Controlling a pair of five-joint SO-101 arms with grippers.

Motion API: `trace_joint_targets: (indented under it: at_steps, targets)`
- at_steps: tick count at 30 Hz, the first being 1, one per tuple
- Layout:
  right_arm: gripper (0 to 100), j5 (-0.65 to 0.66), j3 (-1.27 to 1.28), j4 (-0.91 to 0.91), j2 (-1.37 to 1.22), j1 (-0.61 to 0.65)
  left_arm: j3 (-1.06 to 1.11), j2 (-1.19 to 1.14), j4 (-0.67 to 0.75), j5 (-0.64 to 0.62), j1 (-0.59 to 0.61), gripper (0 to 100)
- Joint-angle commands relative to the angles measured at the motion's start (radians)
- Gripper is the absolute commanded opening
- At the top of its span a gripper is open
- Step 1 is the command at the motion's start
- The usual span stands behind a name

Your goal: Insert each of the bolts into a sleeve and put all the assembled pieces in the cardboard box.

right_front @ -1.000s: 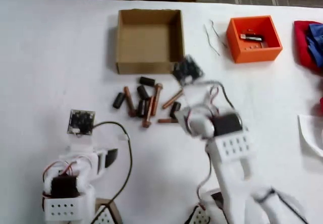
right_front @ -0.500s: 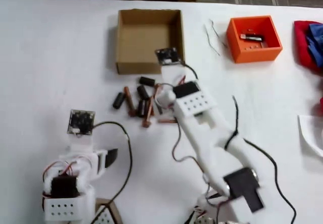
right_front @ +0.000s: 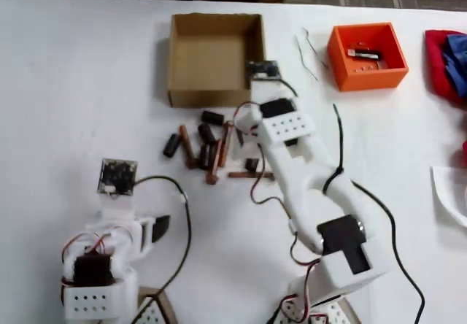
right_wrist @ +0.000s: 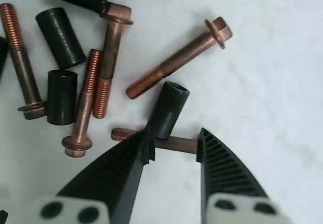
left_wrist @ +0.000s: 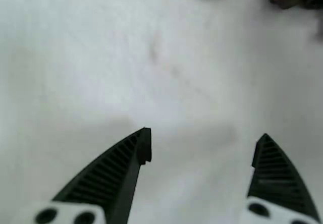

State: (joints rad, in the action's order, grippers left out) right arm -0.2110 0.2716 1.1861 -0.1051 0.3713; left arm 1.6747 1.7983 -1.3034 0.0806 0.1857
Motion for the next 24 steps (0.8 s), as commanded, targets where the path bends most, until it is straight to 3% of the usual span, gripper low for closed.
trace_joint_targets:
  at_steps: [1, 13, 24]
  targets:
    - [14.2, 0.018, -0.04, 0.004, -0.015, -0.008, 0.019, 0.026, 0.015, 0.005, -0.005, 34]
    - [14.2, 0.023, -0.052, -0.131, -0.154, 0.016, 0.019, 0.026, 0.015, 0.005, -0.005, 34]
    - [14.2, 0.018, -0.146, -0.11, -0.318, 0.036, 0.019, 0.026, 0.015, 0.005, -0.005, 34]
